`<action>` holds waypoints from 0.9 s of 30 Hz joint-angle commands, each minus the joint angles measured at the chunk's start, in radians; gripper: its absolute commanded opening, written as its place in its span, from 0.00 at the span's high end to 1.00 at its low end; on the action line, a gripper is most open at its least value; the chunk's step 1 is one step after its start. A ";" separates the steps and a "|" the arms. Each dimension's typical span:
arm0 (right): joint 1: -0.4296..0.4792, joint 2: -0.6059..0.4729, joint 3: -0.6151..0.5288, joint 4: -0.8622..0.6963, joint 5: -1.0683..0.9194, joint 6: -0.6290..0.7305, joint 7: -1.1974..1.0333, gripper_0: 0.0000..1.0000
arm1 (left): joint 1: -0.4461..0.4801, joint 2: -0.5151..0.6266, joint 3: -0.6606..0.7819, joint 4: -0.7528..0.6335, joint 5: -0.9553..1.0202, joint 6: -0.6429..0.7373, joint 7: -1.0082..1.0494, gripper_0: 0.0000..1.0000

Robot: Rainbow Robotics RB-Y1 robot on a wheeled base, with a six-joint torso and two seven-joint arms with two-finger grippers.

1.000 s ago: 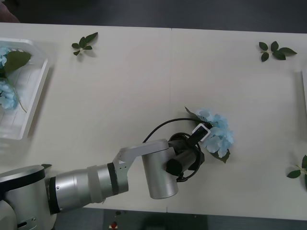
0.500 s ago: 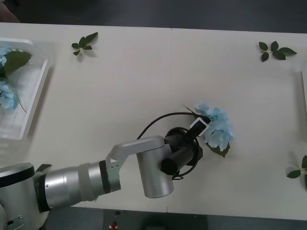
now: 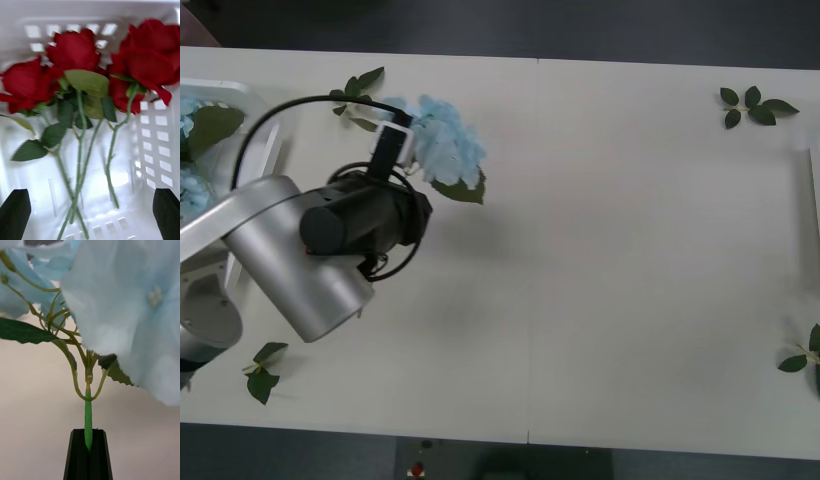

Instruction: Put the red flowers into the right box and the blue flowers into the left box

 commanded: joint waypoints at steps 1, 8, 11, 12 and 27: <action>-0.026 -0.031 0.001 -0.128 -0.083 0.083 0.137 0.06 | 0.111 0.062 0.227 -0.091 0.010 0.077 0.031 1.00; -0.025 -0.031 0.003 -0.186 -0.328 0.231 0.396 0.06 | 0.257 0.096 0.620 -0.071 0.054 0.117 0.008 1.00; -0.026 -0.031 0.013 -0.189 -0.408 0.259 0.510 0.06 | 0.286 0.102 0.692 -0.027 0.082 0.088 -0.002 1.00; -0.025 -0.031 0.021 -0.189 -0.445 0.265 0.557 0.06 | 0.296 0.102 0.709 -0.008 0.076 0.071 -0.004 1.00; -0.025 0.008 0.046 -0.189 -0.718 0.313 0.834 0.06 | 0.363 0.133 0.760 0.285 0.058 -0.160 -0.042 1.00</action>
